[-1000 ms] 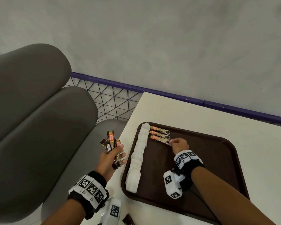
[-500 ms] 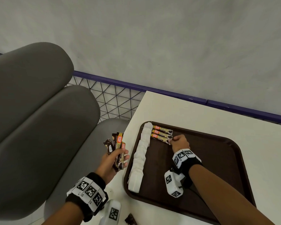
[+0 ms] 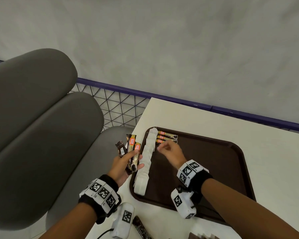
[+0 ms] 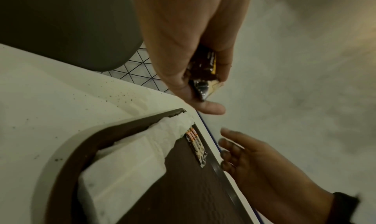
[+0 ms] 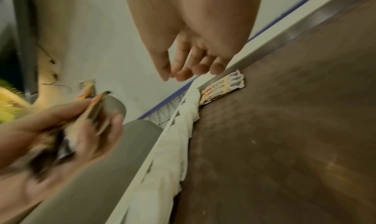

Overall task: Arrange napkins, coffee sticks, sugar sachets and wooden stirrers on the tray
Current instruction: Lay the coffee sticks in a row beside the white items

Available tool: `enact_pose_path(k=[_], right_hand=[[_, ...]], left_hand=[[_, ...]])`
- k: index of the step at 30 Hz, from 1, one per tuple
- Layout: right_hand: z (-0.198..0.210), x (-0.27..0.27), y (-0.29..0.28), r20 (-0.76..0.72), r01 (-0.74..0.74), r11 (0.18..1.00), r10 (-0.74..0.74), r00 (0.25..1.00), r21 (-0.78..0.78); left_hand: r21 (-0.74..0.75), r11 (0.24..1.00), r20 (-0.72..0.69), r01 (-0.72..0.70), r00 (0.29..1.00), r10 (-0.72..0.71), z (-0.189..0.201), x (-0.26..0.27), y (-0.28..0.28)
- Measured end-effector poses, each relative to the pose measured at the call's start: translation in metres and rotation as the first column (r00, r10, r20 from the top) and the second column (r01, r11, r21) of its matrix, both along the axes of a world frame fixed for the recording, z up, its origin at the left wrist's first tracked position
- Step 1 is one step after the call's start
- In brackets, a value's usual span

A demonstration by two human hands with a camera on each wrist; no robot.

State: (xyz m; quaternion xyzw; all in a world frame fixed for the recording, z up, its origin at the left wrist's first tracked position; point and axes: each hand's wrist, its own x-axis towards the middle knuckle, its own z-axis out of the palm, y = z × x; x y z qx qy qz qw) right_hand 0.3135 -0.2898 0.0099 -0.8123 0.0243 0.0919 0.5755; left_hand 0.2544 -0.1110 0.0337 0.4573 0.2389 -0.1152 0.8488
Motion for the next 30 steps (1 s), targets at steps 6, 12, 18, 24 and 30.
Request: enact_pose_path(k=[6, 12, 18, 24, 30], right_hand=[[0.019, -0.041, 0.025, -0.073, -0.437, 0.899, 0.437, 0.897, 0.015], [0.019, -0.046, 0.021, -0.031, -0.383, 0.924, 0.383, 0.923, 0.013], [0.021, -0.034, -0.001, -0.163, -0.103, 0.956, 0.152, 0.975, 0.276], [0.001, -0.011, -0.046, -0.104, 0.157, 0.978, -0.143, 0.984, 0.136], [-0.031, 0.007, -0.059, -0.136, 0.277, 0.959, -0.282, 0.95, -0.051]], left_hand=[[0.035, 0.999, 0.054, 0.012, 0.998, -0.014, 0.003, -0.013, -0.013], [0.035, 0.997, 0.105, 0.067, 0.992, -0.071, 0.008, -0.018, -0.018], [0.003, 0.999, 0.065, 0.046, 0.997, -0.047, 0.005, -0.014, -0.013], [0.137, 0.988, 0.047, 0.076, 0.995, -0.083, 0.002, -0.018, -0.002], [0.134, 0.987, 0.034, 0.088, 0.995, -0.094, -0.002, -0.016, 0.006]])
